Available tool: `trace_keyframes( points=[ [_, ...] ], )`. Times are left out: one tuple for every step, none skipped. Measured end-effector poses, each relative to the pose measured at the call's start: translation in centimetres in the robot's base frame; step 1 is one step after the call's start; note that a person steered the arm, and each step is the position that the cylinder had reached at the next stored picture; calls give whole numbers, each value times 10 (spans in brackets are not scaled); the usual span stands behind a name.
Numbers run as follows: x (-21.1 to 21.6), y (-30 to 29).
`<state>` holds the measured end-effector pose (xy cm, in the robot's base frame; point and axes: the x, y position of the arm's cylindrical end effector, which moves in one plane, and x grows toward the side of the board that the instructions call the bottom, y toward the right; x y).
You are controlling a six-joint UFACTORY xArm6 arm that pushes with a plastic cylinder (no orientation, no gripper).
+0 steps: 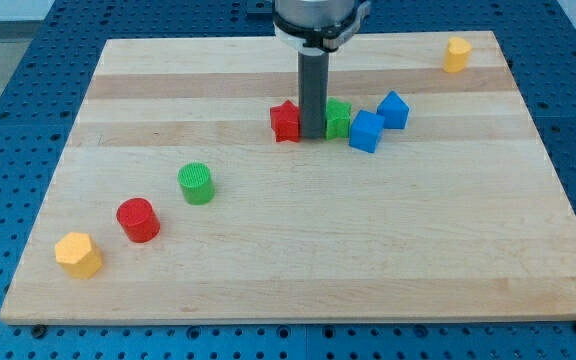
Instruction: Move the red star diagonally to the green circle
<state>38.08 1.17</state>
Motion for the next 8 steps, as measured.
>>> trace_keyframes(
  points=[
    [-14,-1],
    [-35,-6],
    [-39,-19],
    [-35,-31],
    [-26,-44],
    [-18,-51],
    [-8,-53],
    [3,-53]
  ],
)
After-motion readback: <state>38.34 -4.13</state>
